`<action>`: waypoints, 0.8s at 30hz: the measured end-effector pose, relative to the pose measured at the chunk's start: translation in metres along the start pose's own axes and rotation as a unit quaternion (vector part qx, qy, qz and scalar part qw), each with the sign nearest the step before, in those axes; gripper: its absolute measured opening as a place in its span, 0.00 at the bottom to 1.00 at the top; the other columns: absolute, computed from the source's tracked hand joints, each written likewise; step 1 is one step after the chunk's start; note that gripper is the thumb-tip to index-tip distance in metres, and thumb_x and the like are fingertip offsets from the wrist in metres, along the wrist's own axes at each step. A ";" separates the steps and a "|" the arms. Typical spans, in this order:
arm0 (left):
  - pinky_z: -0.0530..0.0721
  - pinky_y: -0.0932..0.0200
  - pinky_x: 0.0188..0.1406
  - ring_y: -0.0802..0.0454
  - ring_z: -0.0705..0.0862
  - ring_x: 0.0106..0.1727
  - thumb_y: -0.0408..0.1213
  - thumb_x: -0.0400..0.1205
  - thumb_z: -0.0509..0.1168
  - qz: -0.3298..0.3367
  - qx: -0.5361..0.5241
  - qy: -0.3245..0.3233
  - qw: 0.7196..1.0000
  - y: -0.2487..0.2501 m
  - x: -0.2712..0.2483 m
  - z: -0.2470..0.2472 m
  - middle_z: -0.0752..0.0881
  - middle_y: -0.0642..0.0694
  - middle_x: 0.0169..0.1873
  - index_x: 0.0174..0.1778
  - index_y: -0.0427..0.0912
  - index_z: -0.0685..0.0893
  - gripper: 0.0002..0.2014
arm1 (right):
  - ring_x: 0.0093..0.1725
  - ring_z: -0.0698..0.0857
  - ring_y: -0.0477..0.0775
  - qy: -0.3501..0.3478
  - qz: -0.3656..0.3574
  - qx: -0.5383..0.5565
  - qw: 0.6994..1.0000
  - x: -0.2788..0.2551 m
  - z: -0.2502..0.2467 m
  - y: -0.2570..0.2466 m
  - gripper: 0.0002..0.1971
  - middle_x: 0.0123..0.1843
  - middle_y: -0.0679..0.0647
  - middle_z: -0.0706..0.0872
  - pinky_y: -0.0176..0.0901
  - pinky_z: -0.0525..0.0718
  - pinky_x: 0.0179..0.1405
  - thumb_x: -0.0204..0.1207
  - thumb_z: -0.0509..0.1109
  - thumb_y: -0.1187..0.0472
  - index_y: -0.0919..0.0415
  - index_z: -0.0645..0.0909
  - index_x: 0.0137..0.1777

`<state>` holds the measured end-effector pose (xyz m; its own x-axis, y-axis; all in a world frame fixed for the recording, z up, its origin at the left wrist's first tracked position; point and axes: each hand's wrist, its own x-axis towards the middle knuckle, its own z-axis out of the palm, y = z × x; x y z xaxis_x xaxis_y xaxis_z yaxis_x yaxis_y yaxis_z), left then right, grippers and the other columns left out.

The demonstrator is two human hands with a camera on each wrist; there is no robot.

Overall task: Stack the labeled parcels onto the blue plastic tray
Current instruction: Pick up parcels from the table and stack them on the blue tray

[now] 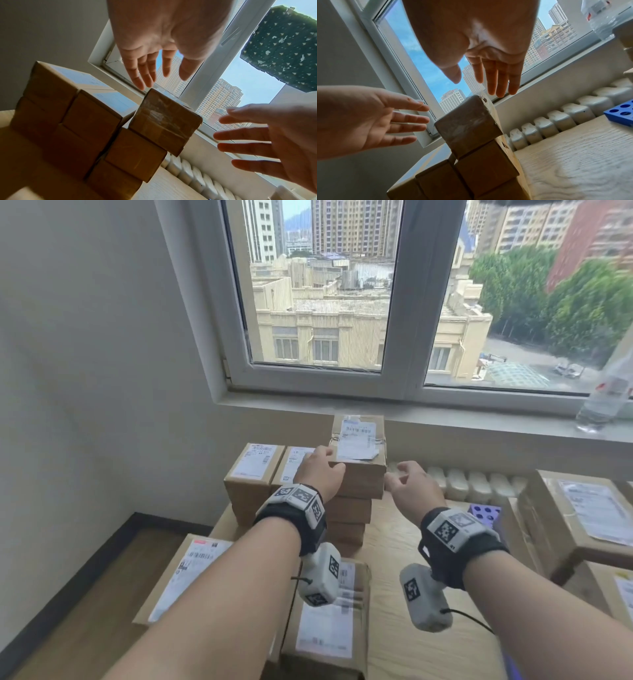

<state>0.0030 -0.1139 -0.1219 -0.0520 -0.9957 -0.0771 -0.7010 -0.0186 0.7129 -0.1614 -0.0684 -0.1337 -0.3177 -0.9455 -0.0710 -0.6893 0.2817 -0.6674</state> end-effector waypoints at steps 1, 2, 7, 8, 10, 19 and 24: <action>0.74 0.53 0.69 0.44 0.77 0.71 0.45 0.85 0.61 -0.002 0.002 0.006 1.000 0.002 0.010 0.002 0.75 0.41 0.73 0.76 0.46 0.71 0.23 | 0.70 0.78 0.61 -0.002 0.006 0.008 1.000 0.012 0.001 0.000 0.25 0.71 0.60 0.81 0.50 0.74 0.68 0.84 0.60 0.48 0.60 0.70 0.77; 0.73 0.52 0.70 0.43 0.75 0.72 0.45 0.85 0.61 -0.005 0.003 0.014 1.000 0.003 0.020 0.004 0.74 0.40 0.73 0.78 0.46 0.70 0.24 | 0.71 0.78 0.61 -0.006 0.015 0.018 1.000 0.022 0.002 -0.001 0.26 0.72 0.60 0.80 0.50 0.74 0.68 0.84 0.60 0.47 0.60 0.69 0.77; 0.71 0.49 0.73 0.40 0.71 0.76 0.45 0.85 0.59 -0.041 -0.021 0.018 0.999 0.001 0.059 0.012 0.69 0.38 0.78 0.83 0.44 0.62 0.30 | 0.75 0.74 0.61 -0.035 0.060 0.058 0.996 0.061 0.017 -0.002 0.33 0.78 0.61 0.74 0.50 0.72 0.69 0.84 0.59 0.41 0.62 0.64 0.81; 0.71 0.49 0.75 0.40 0.70 0.77 0.45 0.85 0.59 -0.052 -0.034 0.007 0.998 -0.001 0.064 0.016 0.68 0.38 0.79 0.83 0.43 0.61 0.30 | 0.75 0.74 0.62 -0.043 0.072 0.069 0.994 0.067 0.022 -0.001 0.34 0.78 0.61 0.73 0.50 0.71 0.69 0.84 0.58 0.40 0.63 0.63 0.81; 0.70 0.49 0.75 0.40 0.70 0.78 0.46 0.85 0.57 -0.070 -0.056 -0.014 0.996 -0.004 0.070 0.021 0.69 0.38 0.79 0.84 0.41 0.61 0.30 | 0.74 0.74 0.63 -0.058 0.093 0.101 0.989 0.077 0.031 0.000 0.35 0.78 0.61 0.73 0.53 0.73 0.71 0.83 0.56 0.38 0.62 0.62 0.82; 0.71 0.47 0.73 0.40 0.76 0.71 0.54 0.82 0.59 -0.113 -0.151 -0.040 0.981 -0.022 0.084 0.039 0.79 0.42 0.71 0.75 0.40 0.74 0.29 | 0.63 0.81 0.66 -0.123 0.158 0.231 0.952 0.089 0.052 0.001 0.50 0.70 0.59 0.78 0.66 0.86 0.54 0.61 0.56 0.24 0.56 0.65 0.78; 0.73 0.47 0.72 0.41 0.78 0.69 0.53 0.84 0.59 -0.096 -0.150 -0.033 0.983 -0.027 0.083 0.038 0.81 0.41 0.69 0.72 0.41 0.78 0.25 | 0.55 0.85 0.66 -0.125 0.164 0.258 0.944 0.088 0.051 0.003 0.54 0.65 0.63 0.82 0.57 0.89 0.42 0.49 0.59 0.27 0.58 0.69 0.74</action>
<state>-0.0098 -0.1922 -0.1738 0.0077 -0.9633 -0.2684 -0.4616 -0.2415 0.8536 -0.1586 -0.1594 -0.1793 -0.2514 -0.8486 -0.4655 -0.1520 0.5095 -0.8469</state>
